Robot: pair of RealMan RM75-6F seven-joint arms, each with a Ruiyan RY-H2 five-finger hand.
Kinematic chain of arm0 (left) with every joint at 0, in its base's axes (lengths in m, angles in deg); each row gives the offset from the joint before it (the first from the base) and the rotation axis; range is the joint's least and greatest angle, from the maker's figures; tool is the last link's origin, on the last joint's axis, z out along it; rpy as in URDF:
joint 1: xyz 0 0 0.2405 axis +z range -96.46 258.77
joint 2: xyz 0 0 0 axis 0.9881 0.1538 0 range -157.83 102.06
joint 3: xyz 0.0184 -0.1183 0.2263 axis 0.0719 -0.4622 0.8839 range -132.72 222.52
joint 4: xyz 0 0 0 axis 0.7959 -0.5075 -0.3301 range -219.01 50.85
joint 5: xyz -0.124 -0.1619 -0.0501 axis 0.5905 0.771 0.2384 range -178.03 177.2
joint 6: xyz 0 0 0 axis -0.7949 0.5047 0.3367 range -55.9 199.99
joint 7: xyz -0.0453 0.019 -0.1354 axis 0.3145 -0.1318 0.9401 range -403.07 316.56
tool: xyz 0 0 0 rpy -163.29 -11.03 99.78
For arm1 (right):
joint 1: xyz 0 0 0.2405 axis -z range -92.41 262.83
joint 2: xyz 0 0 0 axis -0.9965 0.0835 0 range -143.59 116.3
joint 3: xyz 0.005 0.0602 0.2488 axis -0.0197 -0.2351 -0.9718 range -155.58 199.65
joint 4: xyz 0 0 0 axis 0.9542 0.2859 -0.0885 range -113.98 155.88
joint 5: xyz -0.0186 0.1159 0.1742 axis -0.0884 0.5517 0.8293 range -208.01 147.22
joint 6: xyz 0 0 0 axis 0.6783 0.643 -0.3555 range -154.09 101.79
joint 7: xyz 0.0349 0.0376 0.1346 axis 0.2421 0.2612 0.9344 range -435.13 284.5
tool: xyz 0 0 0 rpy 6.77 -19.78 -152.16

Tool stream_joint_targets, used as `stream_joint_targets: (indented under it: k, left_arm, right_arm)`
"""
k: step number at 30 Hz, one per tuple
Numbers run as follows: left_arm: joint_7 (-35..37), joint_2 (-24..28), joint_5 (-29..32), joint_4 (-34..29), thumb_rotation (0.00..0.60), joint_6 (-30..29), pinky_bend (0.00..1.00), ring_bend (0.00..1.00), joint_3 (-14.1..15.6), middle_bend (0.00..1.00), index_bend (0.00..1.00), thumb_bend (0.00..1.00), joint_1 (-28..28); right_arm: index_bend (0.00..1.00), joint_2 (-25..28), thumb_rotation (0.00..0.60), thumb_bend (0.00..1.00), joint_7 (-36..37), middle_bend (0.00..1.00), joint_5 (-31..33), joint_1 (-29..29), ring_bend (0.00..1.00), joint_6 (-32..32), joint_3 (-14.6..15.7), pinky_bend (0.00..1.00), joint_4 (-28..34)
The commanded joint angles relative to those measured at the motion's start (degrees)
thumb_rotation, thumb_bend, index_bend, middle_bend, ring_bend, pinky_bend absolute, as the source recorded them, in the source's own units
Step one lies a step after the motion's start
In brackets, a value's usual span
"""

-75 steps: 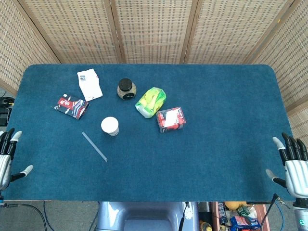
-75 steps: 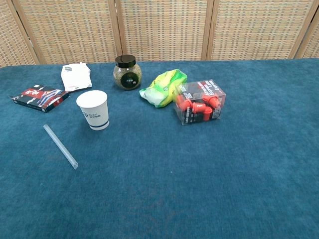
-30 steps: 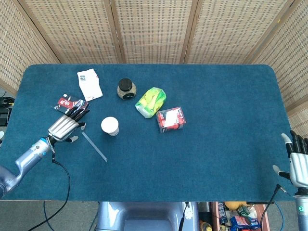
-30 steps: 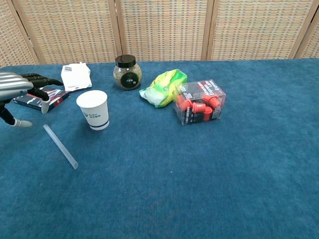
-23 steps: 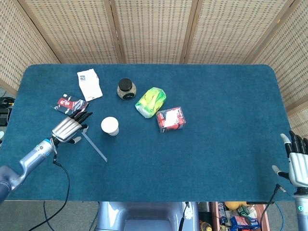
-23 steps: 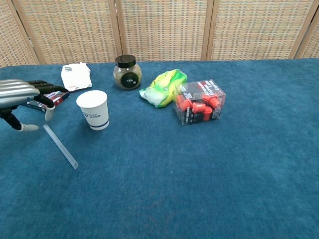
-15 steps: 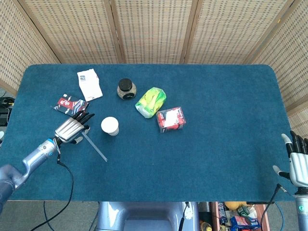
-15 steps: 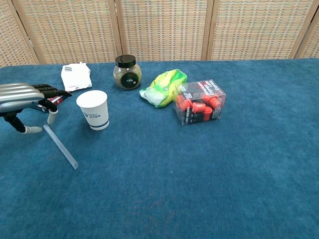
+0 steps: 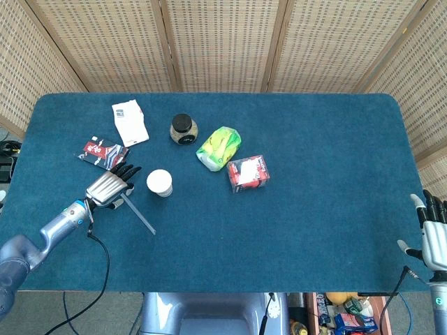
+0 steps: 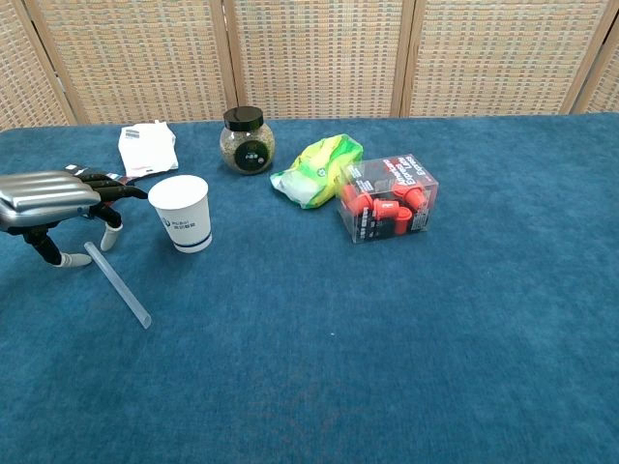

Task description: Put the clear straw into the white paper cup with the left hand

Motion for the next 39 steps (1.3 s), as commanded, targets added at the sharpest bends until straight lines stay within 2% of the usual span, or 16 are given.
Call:
stream_joint_targets:
  k: [1, 10, 16, 19, 25, 31, 36, 39]
  left_arm:
    - [0.0, -0.3, 0.2, 0.3, 0.600, 0.3, 0.00, 0.00, 0.2, 0.00, 0.51, 0.36, -0.1]
    - [-0.8, -0.7, 0.9, 0.8, 0.600, 1.1, 0.00, 0.00, 0.4, 0.00, 0.59, 0.45, -0.2]
    - [-1.1, -0.4, 1.5, 0.7, 0.600, 0.1, 0.00, 0.00, 0.3, 0.00, 0.60, 0.45, 0.1]
    - [-1.7, 0.9, 1.5, 0.2, 0.600, -2.2, 0.00, 0.00, 0.2, 0.00, 0.60, 0.45, 0.7]
    - [-6.2, 6.9, 1.9, -3.0, 0.600, -10.1, 0.00, 0.00, -0.7, 0.00, 0.61, 0.45, 2.7]
    - [-12.8, 15.5, 3.3, -10.0, 0.600, -16.7, 0.00, 0.00, -3.5, 0.00, 0.61, 0.45, 3.2]
    - [-21.4, 21.1, 3.6, -15.7, 0.600, -20.5, 0.00, 0.00, -5.6, 0.00, 0.61, 0.45, 2.8]
    - [-29.2, 24.4, 2.7, -19.1, 0.600, -21.8, 0.00, 0.00, -6.8, 0.00, 0.61, 0.45, 1.3]
  right_arm:
    - [0.00, 0.0, 0.600, 0.00, 0.0, 0.00, 0.1, 0.0, 0.00, 0.1, 0.0, 0.00, -0.1]
    - [0.00, -0.1, 0.600, 0.00, 0.1, 0.00, 0.2, -0.1, 0.00, 0.4, 0.1, 0.00, -0.3]
    - [0.00, -0.1, 0.600, 0.00, 0.1, 0.00, 0.1, -0.1, 0.00, 0.4, 0.1, 0.00, -0.3]
    - [0.00, -0.1, 0.600, 0.00, 0.2, 0.00, 0.0, -0.1, 0.00, 0.2, 0.2, 0.00, -0.1]
    - [0.00, 0.3, 0.600, 0.00, 0.8, 0.00, -0.5, 0.0, 0.00, 0.1, 0.4, 0.00, 0.2]
    - [0.00, 0.8, 0.600, 0.00, 1.5, 0.00, -1.6, 0.3, 0.00, -0.7, 0.6, 0.00, 1.1]
    - [0.00, 1.1, 0.600, 0.00, 1.8, 0.00, -2.3, 0.4, 0.00, -1.0, 0.7, 0.00, 1.7]
    - [0.00, 1.3, 0.600, 0.00, 2.1, 0.00, -2.5, 0.4, 0.00, -1.1, 0.8, 0.00, 1.9]
